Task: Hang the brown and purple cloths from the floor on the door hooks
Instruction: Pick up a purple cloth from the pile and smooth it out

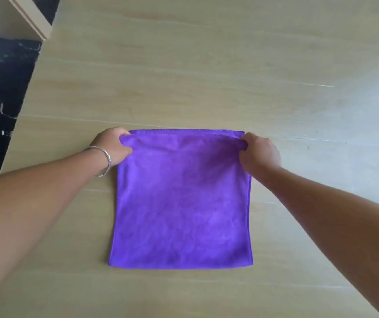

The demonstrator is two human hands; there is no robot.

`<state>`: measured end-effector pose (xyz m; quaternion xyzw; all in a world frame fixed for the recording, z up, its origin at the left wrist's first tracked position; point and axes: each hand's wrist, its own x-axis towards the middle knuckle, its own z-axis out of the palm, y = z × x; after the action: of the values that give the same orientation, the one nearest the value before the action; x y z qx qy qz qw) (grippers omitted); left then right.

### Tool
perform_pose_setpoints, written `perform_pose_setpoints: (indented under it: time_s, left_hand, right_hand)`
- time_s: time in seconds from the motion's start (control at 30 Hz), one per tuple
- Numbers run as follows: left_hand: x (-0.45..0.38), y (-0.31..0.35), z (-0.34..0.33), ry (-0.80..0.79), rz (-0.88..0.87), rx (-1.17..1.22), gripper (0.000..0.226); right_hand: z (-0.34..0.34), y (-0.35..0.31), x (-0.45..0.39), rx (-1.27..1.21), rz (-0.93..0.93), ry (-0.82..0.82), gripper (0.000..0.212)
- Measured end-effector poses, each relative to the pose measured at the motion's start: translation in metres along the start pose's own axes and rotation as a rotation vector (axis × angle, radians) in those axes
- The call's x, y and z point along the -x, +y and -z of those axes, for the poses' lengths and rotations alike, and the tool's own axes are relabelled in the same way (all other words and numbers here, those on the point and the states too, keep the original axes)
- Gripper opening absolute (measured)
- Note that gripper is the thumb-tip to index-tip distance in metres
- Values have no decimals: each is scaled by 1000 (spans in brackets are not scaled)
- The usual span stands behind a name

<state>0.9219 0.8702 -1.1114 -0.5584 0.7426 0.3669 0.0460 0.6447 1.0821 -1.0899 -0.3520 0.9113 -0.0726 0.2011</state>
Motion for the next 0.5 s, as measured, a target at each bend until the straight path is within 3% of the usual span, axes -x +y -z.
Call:
perform_pose_setpoints:
  time_s: [0.17, 0.33, 0.43, 0.5]
  left_hand:
    - [-50, -24, -36, 134, -27, 70, 30]
    - [-36, -34, -42, 215, -134, -58, 53]
    - [-5, -31, -37, 266, -330, -332, 65]
    - [19, -27, -42, 205, -505, -493, 65]
  right_hand:
    - [-46, 13, -43, -83, -17, 86, 37]
    - [-63, 22, -35, 10, 59, 115, 54]
    - [-62, 22, -4, 188, 276, 171, 61]
    - [-62, 19, 20, 304, 502, 150, 63]
